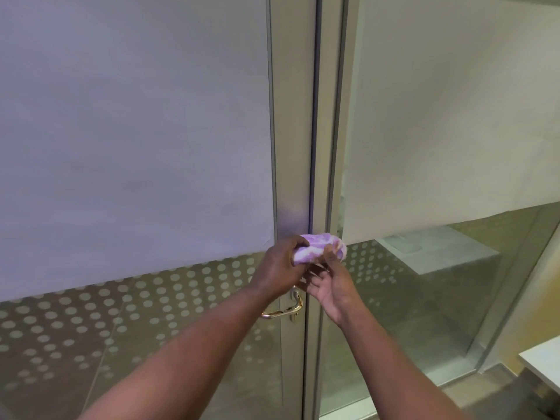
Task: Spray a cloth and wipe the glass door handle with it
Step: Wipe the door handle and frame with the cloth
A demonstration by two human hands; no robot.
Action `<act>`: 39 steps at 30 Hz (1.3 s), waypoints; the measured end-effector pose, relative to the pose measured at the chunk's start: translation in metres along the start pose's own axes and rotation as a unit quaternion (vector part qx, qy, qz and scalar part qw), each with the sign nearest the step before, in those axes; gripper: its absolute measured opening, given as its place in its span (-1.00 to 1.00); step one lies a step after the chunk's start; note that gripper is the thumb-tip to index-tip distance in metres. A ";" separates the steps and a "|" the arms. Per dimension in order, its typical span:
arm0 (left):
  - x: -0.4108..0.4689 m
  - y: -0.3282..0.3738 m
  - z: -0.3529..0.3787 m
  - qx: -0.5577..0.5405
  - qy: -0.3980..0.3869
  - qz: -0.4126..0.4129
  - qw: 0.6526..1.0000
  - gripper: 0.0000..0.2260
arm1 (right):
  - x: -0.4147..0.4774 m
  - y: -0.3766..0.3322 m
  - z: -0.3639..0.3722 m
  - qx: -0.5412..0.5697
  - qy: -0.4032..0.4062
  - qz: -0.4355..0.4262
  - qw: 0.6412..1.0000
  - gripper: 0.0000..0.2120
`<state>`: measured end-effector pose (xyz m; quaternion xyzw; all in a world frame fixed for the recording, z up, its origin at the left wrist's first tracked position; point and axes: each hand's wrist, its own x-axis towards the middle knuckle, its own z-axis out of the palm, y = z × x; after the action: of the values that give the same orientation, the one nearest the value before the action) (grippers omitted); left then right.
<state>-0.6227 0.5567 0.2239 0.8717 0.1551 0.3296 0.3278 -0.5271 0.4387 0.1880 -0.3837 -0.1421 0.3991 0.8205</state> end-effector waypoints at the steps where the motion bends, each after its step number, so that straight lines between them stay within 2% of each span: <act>1: -0.002 -0.003 0.000 0.022 -0.025 0.020 0.999 -0.64 | 0.003 -0.001 0.003 0.001 0.001 -0.025 1.000 -0.31; 2: -0.004 -0.006 -0.001 0.038 -0.047 0.045 0.997 -0.61 | 0.005 -0.001 0.005 -0.004 0.013 -0.047 0.999 -0.43; 4: -0.003 -0.010 -0.011 0.062 -0.064 0.103 0.991 -0.57 | 0.010 0.001 0.002 -0.017 0.048 -0.070 0.996 -0.54; 6: 0.008 -0.014 -0.024 0.098 -0.022 0.173 0.980 -0.57 | 0.015 0.005 -0.004 -0.041 0.083 -0.083 0.992 -0.64; 9: 0.038 -0.013 -0.047 0.222 0.037 0.273 0.935 -0.56 | 0.017 0.011 -0.007 -0.157 0.144 -0.155 0.965 -0.77; 11: 0.058 -0.013 -0.061 0.304 0.033 0.313 0.899 -0.53 | 0.018 0.014 -0.002 -0.284 0.169 -0.236 0.914 -0.68; 13: 0.074 -0.016 -0.071 0.346 0.028 0.339 0.875 -0.51 | 0.021 0.017 0.002 -0.390 0.153 -0.304 0.856 -0.52; 16: 0.091 -0.023 -0.078 0.373 0.030 0.364 0.853 -0.51 | 0.030 0.020 0.008 -0.511 0.137 -0.380 0.759 -0.49; 19: 0.099 -0.032 -0.079 0.401 0.035 0.379 0.833 -0.51 | 0.042 0.024 0.013 -0.596 0.133 -0.417 0.673 -0.49; 23: 0.102 -0.041 -0.075 0.429 0.061 0.391 0.812 -0.48 | 0.060 0.035 0.005 -0.669 0.092 -0.429 0.600 -0.35; 25: 0.103 -0.042 -0.074 0.440 0.076 0.398 0.801 -0.48 | 0.066 0.041 -0.001 -0.671 0.092 -0.442 0.588 -0.29; 30: 0.104 -0.044 -0.071 0.451 0.102 0.406 0.788 -0.50 | 0.073 0.049 -0.010 -0.678 0.078 -0.467 0.562 -0.29; 33: 0.105 -0.044 -0.072 0.456 0.098 0.405 0.786 -0.51 | 0.072 0.056 -0.019 -0.704 0.072 -0.446 0.548 -0.31; 39: 0.104 -0.044 -0.072 0.463 0.102 0.402 0.783 -0.52 | 0.070 0.071 -0.038 -0.739 0.048 -0.386 0.550 -0.38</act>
<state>-0.5967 0.6737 0.2841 0.8635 -0.0432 0.4069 -0.2948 -0.5005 0.4997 0.1054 -0.7818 -0.4818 -0.2204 0.3287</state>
